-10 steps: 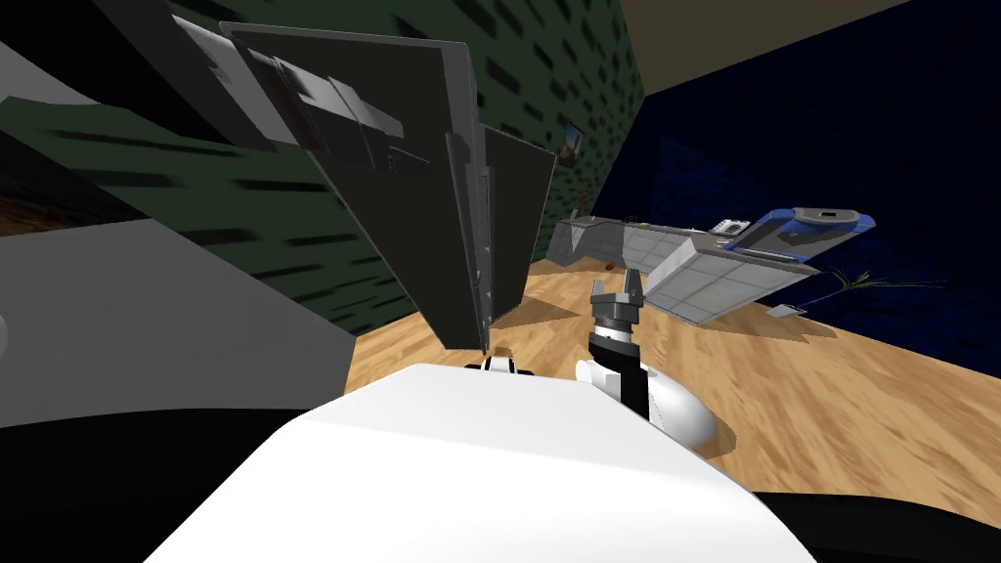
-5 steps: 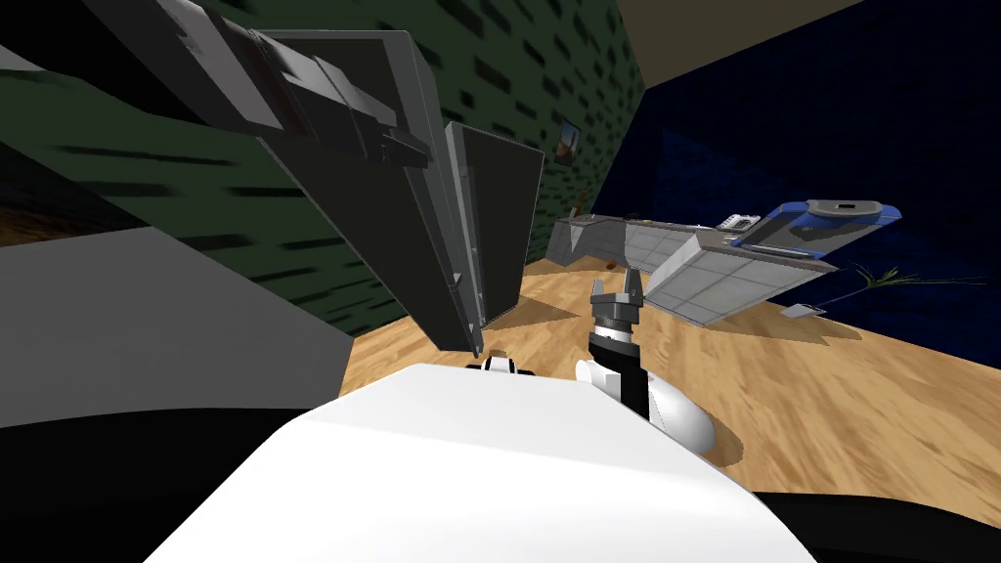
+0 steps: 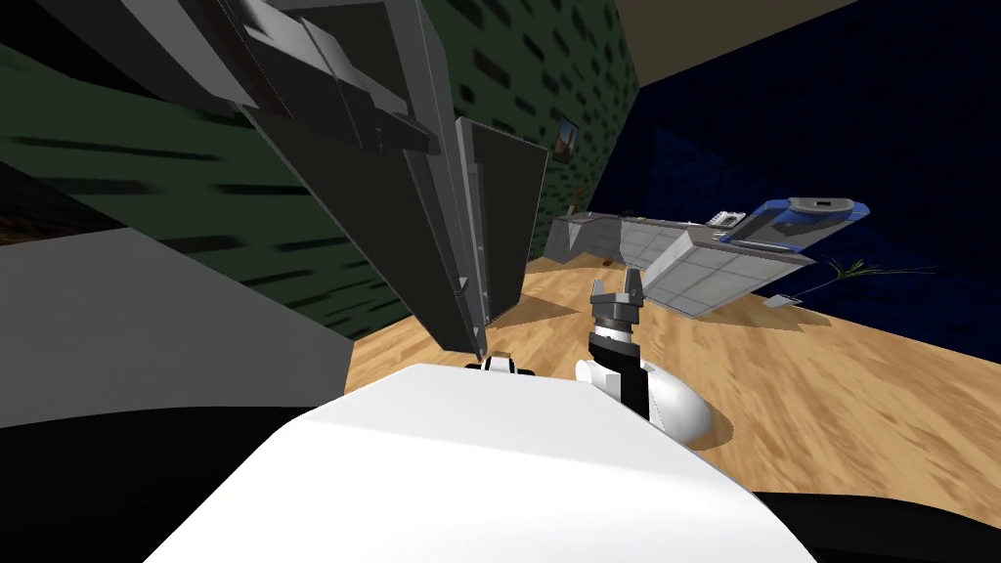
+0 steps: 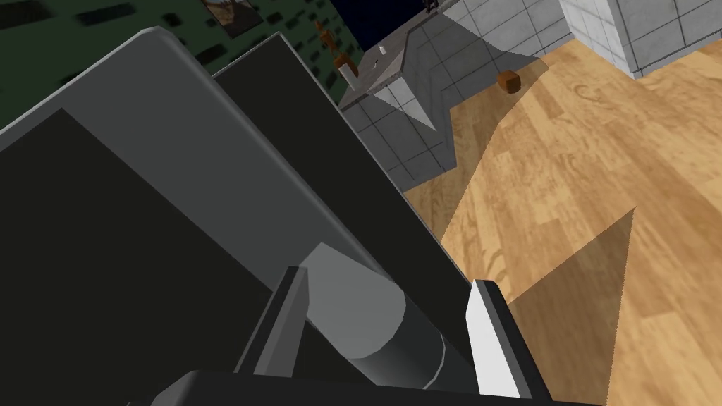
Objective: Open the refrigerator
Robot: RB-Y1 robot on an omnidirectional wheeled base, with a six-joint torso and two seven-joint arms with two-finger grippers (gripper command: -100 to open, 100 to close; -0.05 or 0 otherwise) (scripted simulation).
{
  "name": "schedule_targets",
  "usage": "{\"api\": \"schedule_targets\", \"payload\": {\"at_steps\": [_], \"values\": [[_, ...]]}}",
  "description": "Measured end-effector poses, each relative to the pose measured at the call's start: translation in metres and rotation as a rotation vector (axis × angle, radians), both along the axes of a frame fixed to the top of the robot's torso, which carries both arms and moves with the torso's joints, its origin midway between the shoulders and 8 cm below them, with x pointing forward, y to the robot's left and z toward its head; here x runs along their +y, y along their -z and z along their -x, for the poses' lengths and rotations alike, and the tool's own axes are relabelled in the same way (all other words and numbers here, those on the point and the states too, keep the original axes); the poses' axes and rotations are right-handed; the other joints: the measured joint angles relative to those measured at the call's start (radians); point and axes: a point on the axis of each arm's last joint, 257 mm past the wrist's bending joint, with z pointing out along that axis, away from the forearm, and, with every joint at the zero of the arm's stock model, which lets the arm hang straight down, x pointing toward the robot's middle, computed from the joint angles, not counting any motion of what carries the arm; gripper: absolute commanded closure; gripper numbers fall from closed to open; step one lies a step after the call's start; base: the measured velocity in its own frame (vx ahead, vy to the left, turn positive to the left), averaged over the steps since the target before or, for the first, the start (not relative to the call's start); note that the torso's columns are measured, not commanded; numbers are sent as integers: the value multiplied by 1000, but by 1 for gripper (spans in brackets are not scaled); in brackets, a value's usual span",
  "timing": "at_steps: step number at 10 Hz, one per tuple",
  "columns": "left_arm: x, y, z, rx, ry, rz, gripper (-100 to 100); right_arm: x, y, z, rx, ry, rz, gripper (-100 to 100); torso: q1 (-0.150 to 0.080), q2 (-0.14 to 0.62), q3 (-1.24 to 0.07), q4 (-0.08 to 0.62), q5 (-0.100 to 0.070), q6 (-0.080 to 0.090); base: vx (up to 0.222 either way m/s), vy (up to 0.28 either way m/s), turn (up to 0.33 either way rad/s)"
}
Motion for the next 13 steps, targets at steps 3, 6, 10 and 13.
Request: {"api": "schedule_targets", "payload": {"at_steps": [3,6,10,13], "values": [[-24,-2,27,-3,65,-2,100,0,0,0,0,0,0,0,-6,-4,-3,-3,-1,0,-63,148,-101],[-44,-3,52,-4,129,1,100,0,0,0,0,0,0,0,-6,-8,-5,-5,-3,3,-45,189,-125],[-40,-13,52,-9,130,-1,-100,0,0,0,0,0,-1,0,-12,0,0,-3,-4,2,-108,58,-257],[-21,-24,33,-15,68,2,-100,0,0,0,0,0,0,0,-4,-6,-3,-4,-1,1,-108,-13,-228]]}}
